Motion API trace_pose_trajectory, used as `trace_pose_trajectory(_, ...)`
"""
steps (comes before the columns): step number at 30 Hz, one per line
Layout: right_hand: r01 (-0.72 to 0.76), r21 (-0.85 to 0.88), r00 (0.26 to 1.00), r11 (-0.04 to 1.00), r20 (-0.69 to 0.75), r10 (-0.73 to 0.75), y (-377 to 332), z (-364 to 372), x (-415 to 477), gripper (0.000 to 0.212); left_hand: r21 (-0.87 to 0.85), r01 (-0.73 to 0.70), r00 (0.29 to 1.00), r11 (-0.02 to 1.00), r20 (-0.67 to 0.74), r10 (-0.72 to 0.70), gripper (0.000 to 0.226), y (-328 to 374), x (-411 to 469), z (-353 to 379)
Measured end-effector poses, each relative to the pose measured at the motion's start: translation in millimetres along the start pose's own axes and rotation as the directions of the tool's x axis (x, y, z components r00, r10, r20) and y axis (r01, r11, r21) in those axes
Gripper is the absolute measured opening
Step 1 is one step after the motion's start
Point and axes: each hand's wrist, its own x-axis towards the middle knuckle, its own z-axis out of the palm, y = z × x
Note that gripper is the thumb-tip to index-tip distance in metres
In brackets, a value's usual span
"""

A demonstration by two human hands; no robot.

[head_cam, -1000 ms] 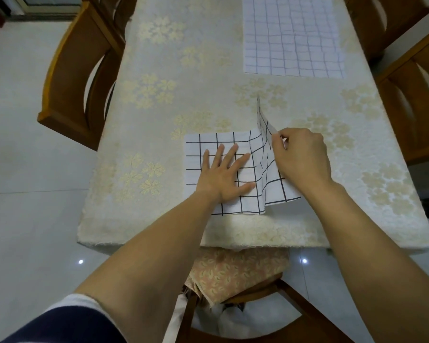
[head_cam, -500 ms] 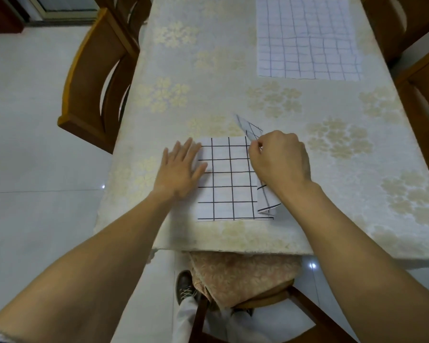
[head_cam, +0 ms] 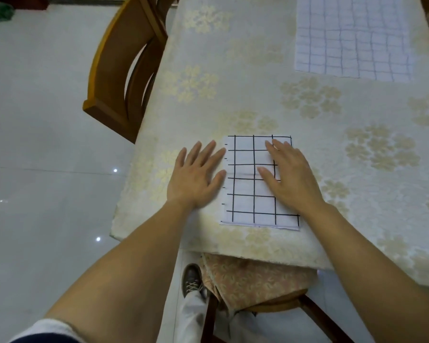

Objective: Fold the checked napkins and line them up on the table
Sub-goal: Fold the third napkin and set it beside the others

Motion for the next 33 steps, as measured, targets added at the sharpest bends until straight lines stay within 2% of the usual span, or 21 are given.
trace_pose_trajectory(3,0.075,-0.278,0.979,0.958,0.202,-0.019,14,19,5,0.082,-0.021,0.004,1.0,1.0,-0.001,-0.004,0.057,0,0,0)
trace_pose_trajectory(6,0.118,-0.339,0.969,0.933,0.245,-0.034,6,34,10,0.084,-0.008,0.005,1.0,1.0,-0.008,-0.005,0.057,0,-1,-1)
trace_pose_trajectory(10,0.096,-0.318,0.979,0.943,0.203,-0.031,1,45,10,0.084,0.001,0.008,1.0,1.0,0.001,-0.008,0.058,0,0,-1)
trace_pose_trajectory(15,0.085,-0.331,0.985,0.94,0.173,-0.028,1,50,8,0.082,-0.07,0.007,1.0,0.997,-0.026,-0.008,0.057,2,-2,-3)
trace_pose_trajectory(21,0.067,-0.262,0.989,0.963,0.144,-0.03,6,46,8,0.082,0.054,-0.03,0.999,0.998,0.023,0.029,0.073,0,0,-4)
trace_pose_trajectory(24,0.015,-0.218,0.993,0.976,0.121,0.012,23,36,6,0.08,0.08,-0.037,0.999,0.996,0.037,0.034,0.077,0,0,-4)
trace_pose_trajectory(29,0.005,-0.057,0.998,0.998,0.061,-0.002,62,20,2,0.07,0.098,-0.04,0.999,0.994,0.04,0.036,0.078,0,2,-5)
trace_pose_trajectory(33,-0.043,-0.059,0.999,0.997,-0.008,0.042,87,21,-1,0.065,0.083,-0.051,0.999,0.995,0.013,0.05,0.077,-1,0,-3)
